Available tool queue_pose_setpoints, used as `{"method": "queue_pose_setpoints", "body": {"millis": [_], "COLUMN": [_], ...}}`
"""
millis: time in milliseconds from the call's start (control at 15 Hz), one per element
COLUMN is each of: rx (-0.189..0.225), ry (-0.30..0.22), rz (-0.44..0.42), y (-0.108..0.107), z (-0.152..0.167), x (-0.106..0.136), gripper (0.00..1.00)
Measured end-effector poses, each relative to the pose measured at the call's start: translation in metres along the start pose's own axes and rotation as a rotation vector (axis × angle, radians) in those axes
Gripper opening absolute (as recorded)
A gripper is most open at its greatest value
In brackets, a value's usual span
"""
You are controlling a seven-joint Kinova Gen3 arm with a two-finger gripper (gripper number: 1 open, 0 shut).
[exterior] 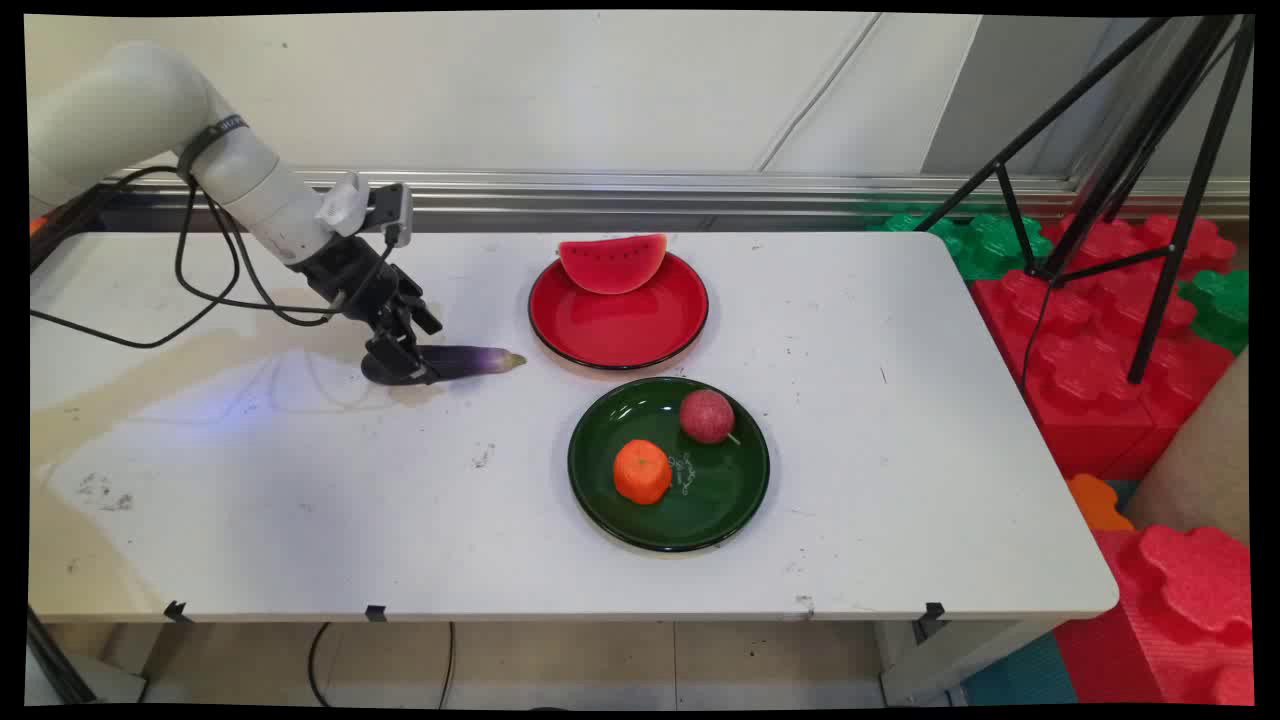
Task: Pick up the mandarin from the green plate
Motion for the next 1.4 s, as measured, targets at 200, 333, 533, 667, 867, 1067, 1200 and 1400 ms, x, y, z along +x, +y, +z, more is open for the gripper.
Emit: {"method": "queue_pose_setpoints", "body": {"millis": [200, 333, 533, 667, 867, 1067, 1200, 1400], "rx": [0.004, 0.006, 0.005, 0.001, -0.016, -0.034, -0.044, -0.071], "ry": [0.011, 0.021, 0.034, 0.05, 0.083, 0.122, 0.142, 0.181], "rz": [-0.005, -0.008, -0.011, -0.009, 0.002, 0.024, 0.042, 0.078], "y": [0.0, 0.002, 0.005, 0.01, 0.022, 0.037, 0.045, 0.063], "z": [-0.011, -0.022, -0.036, -0.049, -0.068, -0.082, -0.087, -0.092], "x": [-0.002, -0.002, 0.0, 0.003, 0.014, 0.03, 0.039, 0.058], "gripper": [1.0, 1.0, 1.0, 1.0, 1.0, 1.0, 1.0, 1.0]}}
